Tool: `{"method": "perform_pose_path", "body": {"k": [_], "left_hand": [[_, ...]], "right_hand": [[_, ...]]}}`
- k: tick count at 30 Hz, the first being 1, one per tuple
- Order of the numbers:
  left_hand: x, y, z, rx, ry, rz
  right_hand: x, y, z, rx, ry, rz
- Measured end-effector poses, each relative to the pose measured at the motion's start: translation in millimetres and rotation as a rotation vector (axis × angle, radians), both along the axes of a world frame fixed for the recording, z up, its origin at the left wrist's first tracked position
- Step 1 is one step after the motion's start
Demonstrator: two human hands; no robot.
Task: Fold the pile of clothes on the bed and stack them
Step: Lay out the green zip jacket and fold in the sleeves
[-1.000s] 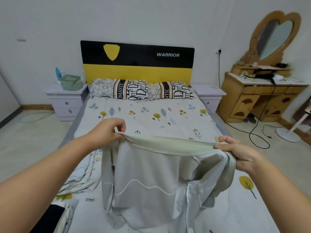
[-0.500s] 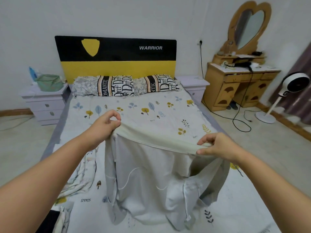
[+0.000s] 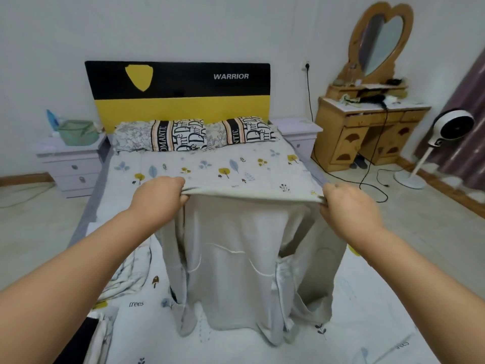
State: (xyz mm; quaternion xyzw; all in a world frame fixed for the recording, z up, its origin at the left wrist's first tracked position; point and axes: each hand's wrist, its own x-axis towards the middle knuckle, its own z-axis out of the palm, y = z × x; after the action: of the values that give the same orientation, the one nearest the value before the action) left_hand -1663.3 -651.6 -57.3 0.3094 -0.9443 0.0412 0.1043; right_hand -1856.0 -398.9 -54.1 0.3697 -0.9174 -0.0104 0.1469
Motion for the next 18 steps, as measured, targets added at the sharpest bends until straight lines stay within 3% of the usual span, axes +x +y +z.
{"method": "perform_pose_path", "body": {"k": [2, 6, 8, 13, 18], "left_hand": [[1, 14, 7, 0.006, 0.014, 0.088], [7, 44, 24, 0.256, 0.167, 0.147], [9, 61, 34, 0.426, 0.293, 0.154], [20, 110, 58, 0.995, 0.664, 0.241], [46, 158, 83, 1.329, 0.775, 0.125]], "right_hand": [[4, 2, 8, -0.022, -0.051, -0.058], [3, 15, 20, -0.162, -0.211, -0.039], [5, 24, 29, -0.238, -0.421, 0.002], [9, 60, 57, -0.648, -1.073, -0.013], [3, 104, 78, -0.797, -1.375, 0.038]]}}
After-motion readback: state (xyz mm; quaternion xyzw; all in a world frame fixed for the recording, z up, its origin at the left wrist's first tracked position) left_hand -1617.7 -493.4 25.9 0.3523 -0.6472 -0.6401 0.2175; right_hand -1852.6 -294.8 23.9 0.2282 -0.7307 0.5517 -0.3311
